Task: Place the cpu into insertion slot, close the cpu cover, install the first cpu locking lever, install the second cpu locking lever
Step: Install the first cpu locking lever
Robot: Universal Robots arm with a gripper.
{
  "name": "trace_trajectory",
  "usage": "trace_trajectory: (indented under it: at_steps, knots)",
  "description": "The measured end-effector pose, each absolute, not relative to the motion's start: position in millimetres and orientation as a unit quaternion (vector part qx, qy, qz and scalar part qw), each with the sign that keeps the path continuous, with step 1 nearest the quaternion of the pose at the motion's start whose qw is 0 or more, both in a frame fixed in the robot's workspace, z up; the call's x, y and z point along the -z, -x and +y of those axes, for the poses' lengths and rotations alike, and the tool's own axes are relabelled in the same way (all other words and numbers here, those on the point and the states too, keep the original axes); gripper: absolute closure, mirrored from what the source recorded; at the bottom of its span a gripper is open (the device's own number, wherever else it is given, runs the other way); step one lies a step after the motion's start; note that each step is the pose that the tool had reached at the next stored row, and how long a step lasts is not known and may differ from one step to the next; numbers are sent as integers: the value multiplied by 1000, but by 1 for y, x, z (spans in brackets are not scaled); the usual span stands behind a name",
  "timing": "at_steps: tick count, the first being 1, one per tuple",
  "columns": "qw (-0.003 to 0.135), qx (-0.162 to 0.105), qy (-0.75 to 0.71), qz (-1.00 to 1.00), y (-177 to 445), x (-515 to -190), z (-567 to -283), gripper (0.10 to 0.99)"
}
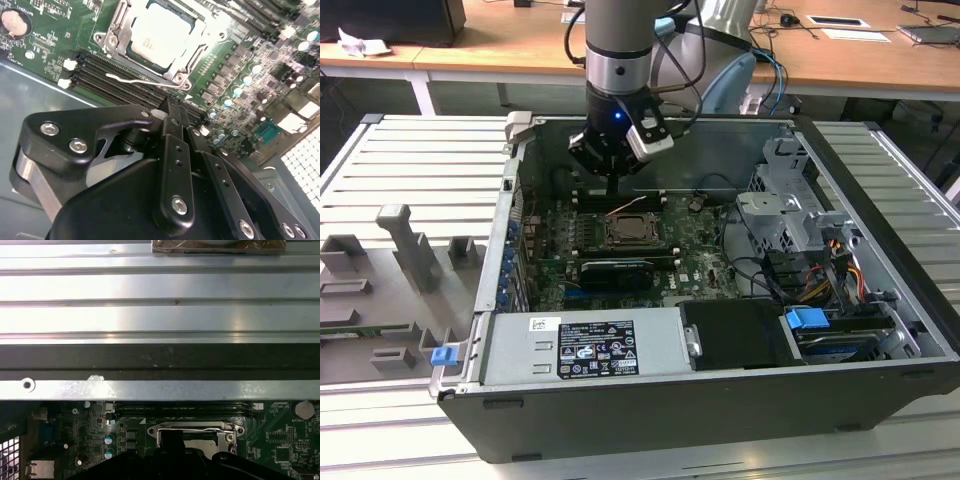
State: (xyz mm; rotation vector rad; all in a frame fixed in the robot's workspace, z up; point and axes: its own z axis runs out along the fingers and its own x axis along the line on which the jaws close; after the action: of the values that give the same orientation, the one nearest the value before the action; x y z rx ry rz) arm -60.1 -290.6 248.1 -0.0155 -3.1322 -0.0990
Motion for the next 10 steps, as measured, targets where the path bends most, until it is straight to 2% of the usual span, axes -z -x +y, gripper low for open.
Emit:
trace_trajectory:
  at_steps: [5,10]
  knots:
    - [3,40,-1,-999,60,-245,-292,980]
    - [-6,40,-16,-999,60,-241,-292,980]
